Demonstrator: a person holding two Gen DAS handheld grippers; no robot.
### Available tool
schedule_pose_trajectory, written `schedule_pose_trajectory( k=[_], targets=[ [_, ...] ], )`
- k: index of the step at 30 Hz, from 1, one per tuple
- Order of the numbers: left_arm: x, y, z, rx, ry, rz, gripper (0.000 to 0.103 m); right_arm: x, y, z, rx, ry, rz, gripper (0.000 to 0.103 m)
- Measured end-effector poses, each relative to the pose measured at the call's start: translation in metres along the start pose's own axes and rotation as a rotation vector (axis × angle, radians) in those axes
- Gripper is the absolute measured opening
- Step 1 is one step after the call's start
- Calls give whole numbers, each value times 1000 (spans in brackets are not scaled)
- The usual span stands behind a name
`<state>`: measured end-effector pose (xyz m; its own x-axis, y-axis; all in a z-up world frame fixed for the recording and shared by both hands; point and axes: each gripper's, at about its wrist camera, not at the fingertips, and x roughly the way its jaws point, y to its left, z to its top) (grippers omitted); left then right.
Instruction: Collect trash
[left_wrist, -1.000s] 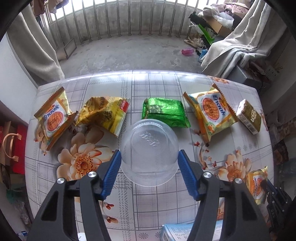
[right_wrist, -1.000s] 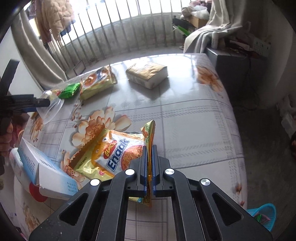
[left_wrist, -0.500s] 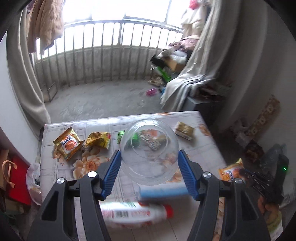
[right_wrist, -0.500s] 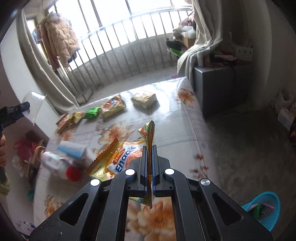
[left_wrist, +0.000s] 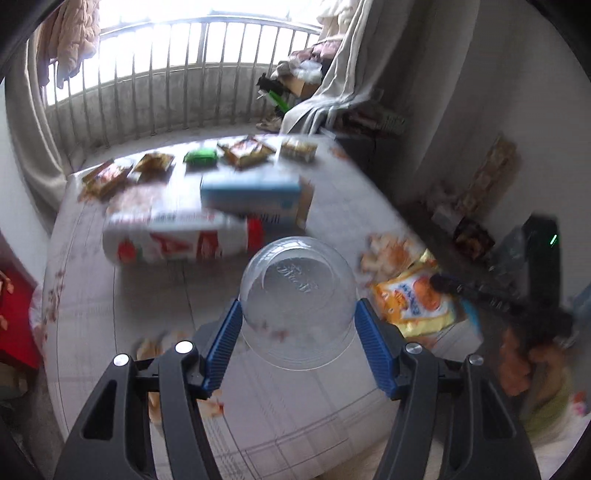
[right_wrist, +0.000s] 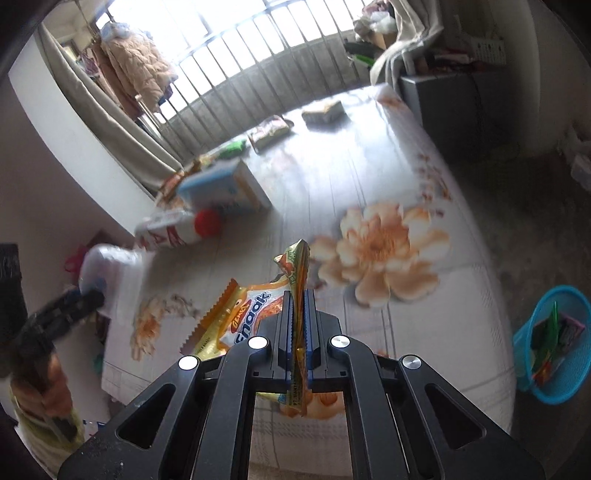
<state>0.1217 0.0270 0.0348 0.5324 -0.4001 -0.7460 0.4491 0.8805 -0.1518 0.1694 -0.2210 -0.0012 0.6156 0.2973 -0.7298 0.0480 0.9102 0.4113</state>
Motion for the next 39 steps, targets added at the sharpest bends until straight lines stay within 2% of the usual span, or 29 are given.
schedule_pose_trajectory(
  k=[4,7,11,13,16,18,22,32,39],
  targets=[
    [29,-11,-39,24,30,56,62,18,6,-12,-16,20,-72,8],
    [43,-10,-47,19,33,90,63,28,10,-15,-29,27,-122,13],
    [52,-7,-53,-8,32,106,63,37,12,-20,-10,41,-139,20],
    [53,-7,-54,-15,31,102,68,39,10,-21,6,49,-162,21],
    [51,-6,-54,-13,14,104,75,39,7,-21,33,59,-141,30],
    [49,-5,-53,-11,-1,100,79,38,7,-22,44,63,-125,40],
    [50,-4,-53,-14,-11,95,84,37,8,-23,56,83,-87,50],
    [56,1,-48,-43,-30,93,86,39,13,-25,29,73,-107,52],
    [62,4,-48,-67,-11,75,86,39,11,-23,43,82,-96,51]
  ],
)
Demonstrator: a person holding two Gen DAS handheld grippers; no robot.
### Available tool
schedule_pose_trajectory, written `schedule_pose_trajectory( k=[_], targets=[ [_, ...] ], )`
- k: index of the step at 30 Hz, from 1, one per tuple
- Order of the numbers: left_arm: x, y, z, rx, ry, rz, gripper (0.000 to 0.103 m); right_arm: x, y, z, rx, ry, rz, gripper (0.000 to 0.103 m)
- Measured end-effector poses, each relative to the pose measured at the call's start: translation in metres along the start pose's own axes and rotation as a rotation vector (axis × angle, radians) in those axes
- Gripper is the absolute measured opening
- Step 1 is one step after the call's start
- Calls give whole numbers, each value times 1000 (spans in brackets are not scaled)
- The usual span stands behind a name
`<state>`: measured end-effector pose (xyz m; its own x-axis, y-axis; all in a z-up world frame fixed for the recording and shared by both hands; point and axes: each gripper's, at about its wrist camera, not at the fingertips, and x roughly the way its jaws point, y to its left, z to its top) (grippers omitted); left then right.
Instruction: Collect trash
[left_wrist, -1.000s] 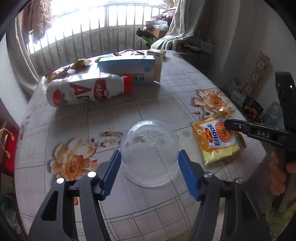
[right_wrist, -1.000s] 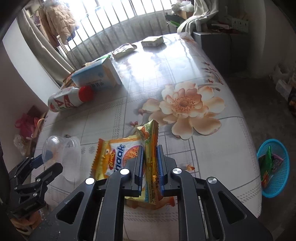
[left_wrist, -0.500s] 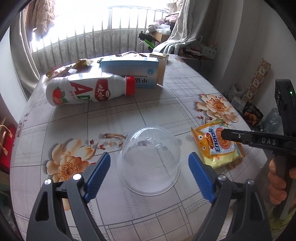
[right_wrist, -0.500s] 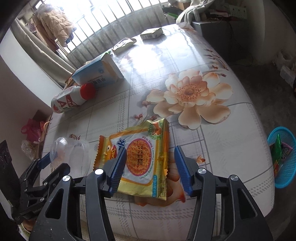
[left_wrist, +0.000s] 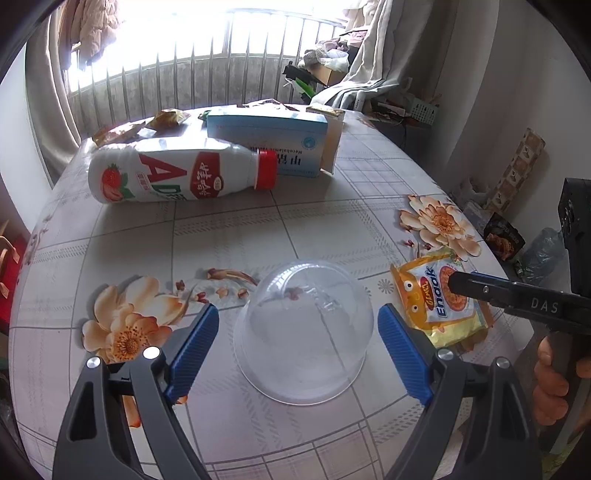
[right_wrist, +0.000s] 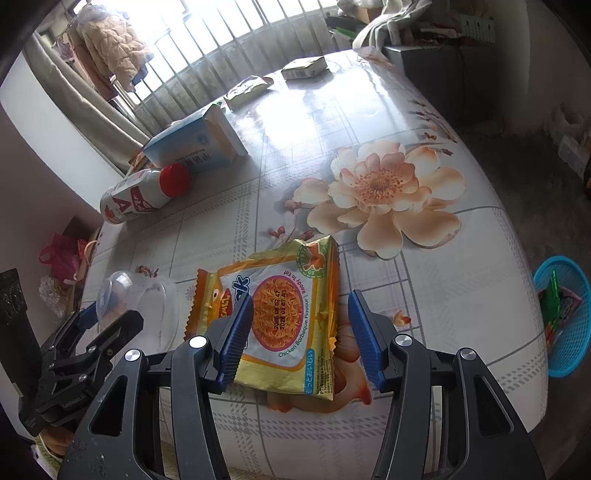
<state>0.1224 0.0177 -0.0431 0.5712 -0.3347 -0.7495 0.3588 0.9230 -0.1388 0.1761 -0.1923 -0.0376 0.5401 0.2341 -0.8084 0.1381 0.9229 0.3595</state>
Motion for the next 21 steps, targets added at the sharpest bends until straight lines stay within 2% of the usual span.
schedule_pose_trajectory(
  k=[14,21],
  targets=[
    [-4,2,3,4,-18,5,86,-2,-5,5,23,24,23,52],
    [-10,0,0,25,-37,-13,91,-6,-4,5,30,28,29,52]
  ],
)
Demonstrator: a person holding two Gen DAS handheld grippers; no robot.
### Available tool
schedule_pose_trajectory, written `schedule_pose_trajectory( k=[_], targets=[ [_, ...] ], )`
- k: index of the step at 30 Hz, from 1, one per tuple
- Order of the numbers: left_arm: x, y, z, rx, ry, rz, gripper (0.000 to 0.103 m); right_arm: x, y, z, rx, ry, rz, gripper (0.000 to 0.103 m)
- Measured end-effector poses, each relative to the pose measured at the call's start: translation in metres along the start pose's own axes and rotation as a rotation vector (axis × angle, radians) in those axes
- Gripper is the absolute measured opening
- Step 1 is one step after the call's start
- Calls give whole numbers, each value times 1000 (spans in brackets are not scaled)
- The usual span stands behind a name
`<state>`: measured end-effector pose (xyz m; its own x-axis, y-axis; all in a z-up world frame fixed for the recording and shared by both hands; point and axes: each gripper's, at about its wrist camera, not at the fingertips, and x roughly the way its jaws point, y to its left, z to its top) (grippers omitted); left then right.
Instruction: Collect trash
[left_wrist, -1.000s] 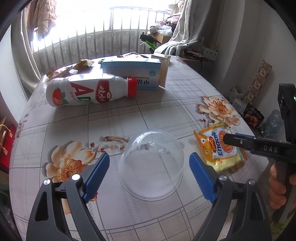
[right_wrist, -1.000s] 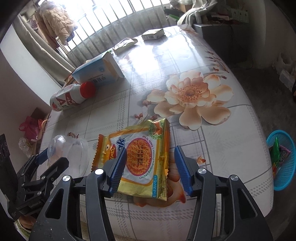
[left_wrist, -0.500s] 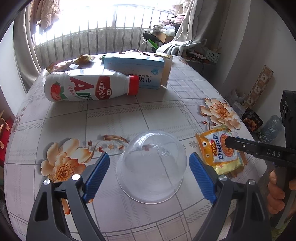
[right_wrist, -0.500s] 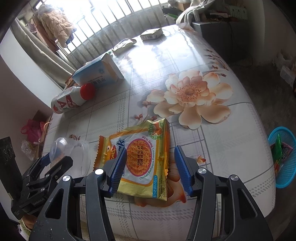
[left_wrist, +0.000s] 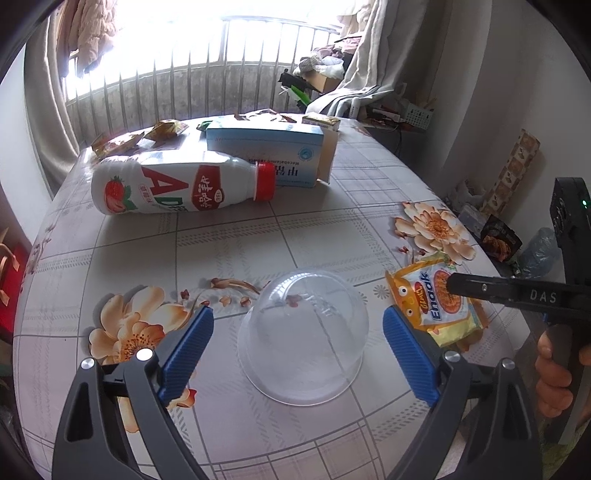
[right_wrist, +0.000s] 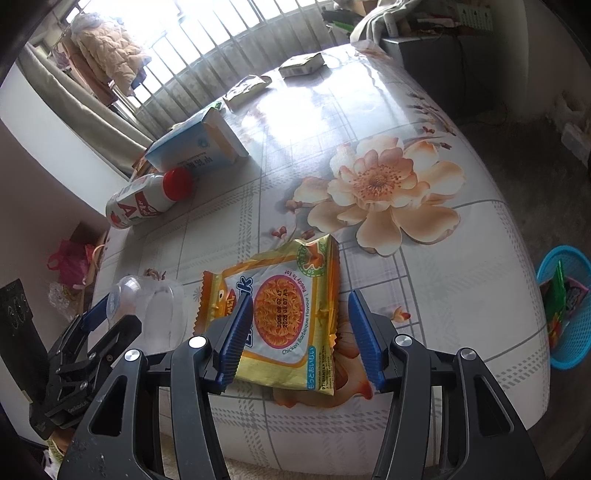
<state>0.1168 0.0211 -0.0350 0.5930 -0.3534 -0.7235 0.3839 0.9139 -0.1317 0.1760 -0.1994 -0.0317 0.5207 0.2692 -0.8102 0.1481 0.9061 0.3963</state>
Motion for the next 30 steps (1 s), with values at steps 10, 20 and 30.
schedule_pose_trajectory(
  k=[10,20,30],
  targets=[
    [-16,3,-7,31,-43,-58,94,-14,-7,-3,13,-42,-22,52],
    [-4,0,-3,56,-30,-50,86,2,0,-1,-31,-29,-50,46],
    [5,-1,0,47,-4,25,65,3,10,-10,-148,-34,-61,6]
  ],
)
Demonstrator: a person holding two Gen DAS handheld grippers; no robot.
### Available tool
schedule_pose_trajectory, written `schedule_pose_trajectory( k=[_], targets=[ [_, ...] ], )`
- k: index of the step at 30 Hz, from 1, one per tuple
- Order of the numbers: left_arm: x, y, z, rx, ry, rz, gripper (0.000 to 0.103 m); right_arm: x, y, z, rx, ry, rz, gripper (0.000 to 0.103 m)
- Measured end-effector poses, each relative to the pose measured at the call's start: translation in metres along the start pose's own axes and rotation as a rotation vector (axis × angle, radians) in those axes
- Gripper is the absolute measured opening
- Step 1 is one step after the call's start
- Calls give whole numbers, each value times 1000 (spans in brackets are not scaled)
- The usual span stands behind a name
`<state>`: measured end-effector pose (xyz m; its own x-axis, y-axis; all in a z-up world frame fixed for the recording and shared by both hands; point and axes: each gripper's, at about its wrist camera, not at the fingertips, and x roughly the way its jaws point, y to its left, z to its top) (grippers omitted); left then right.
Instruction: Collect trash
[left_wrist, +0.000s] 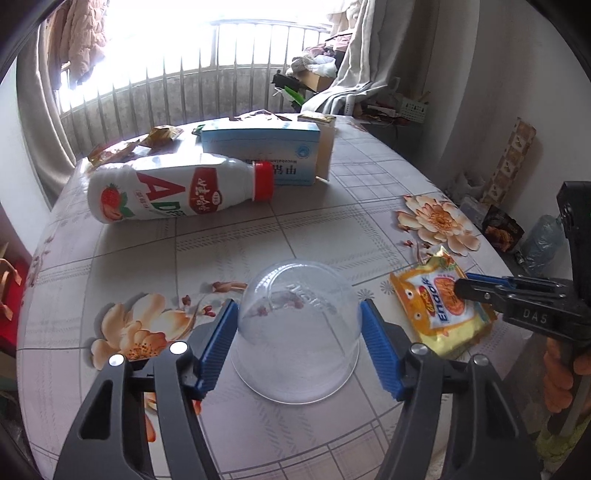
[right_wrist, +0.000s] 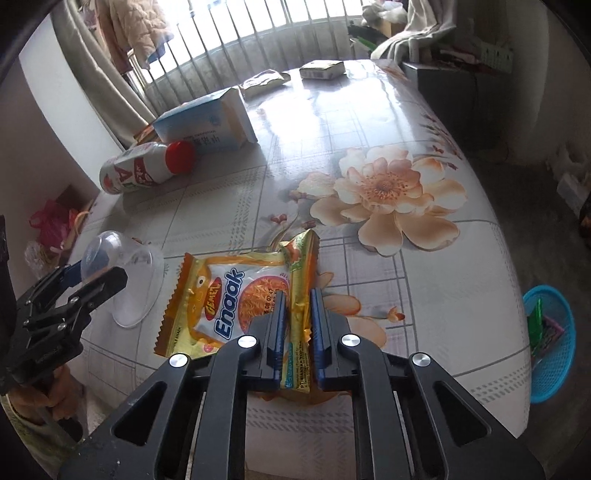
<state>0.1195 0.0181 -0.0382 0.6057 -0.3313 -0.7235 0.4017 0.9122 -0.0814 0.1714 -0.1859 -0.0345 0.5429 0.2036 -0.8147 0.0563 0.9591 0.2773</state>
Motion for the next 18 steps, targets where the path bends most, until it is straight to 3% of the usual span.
schedule_pose_trajectory(
  k=[4,9,13,18],
  targets=[
    [-15,-5,5,13,-32,7,65,-14,-6,-2,24,-37,6,4],
    [-34,-28,21,50,-81,-41,65,-46,-26,-5,91,-115,31,3],
    [-40,-71,41,138,-104,-126,65,-85,-68,-17,206,-206,30,3],
    [-38,-155,70,253,-101,-302,65,-131,-143,-44,375,-306,-61,3]
  ],
)
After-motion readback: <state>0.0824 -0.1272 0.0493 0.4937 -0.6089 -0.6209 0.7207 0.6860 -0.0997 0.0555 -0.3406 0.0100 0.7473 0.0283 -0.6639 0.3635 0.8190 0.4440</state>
